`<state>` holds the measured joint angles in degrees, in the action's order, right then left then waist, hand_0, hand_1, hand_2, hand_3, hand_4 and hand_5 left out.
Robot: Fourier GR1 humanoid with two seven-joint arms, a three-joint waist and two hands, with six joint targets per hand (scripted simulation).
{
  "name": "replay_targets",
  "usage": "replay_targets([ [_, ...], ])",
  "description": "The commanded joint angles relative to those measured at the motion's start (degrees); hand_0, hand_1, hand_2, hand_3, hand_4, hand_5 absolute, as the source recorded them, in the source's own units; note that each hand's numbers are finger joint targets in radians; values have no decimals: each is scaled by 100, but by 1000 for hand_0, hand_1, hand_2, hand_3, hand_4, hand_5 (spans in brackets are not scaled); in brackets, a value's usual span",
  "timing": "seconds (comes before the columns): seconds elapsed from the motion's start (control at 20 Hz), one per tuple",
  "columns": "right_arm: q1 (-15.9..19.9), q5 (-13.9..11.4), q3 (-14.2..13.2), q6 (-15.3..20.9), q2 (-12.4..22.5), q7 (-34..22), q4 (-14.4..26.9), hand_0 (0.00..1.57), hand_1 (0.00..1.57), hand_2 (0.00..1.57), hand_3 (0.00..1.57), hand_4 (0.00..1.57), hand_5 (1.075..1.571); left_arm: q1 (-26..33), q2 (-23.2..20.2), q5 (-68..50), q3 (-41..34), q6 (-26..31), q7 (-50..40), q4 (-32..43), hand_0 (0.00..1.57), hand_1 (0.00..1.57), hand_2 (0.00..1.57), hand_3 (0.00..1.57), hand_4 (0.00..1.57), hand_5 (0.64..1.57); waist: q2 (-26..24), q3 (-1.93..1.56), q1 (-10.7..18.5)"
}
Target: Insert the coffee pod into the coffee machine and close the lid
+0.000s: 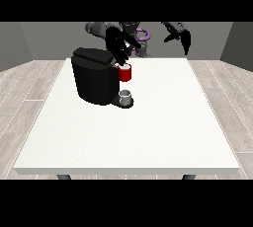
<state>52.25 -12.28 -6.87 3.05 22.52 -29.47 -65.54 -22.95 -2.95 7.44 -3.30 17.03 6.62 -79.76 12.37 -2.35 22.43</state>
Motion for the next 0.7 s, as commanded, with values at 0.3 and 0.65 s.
replay_targets([
  [0.3,840,128,62,-136,-294,663,-555,0,0,0,0,0,1571,-614,117,-56,193,164,-52,2,0,0,0,0,352,1571,558,219,1103],
  [0.65,1279,98,76,123,-646,1229,-40,0,0,0,0,53,1571,-780,147,-61,253,166,-156,-124,0,0,0,0,328,1571,867,237,1116],
])
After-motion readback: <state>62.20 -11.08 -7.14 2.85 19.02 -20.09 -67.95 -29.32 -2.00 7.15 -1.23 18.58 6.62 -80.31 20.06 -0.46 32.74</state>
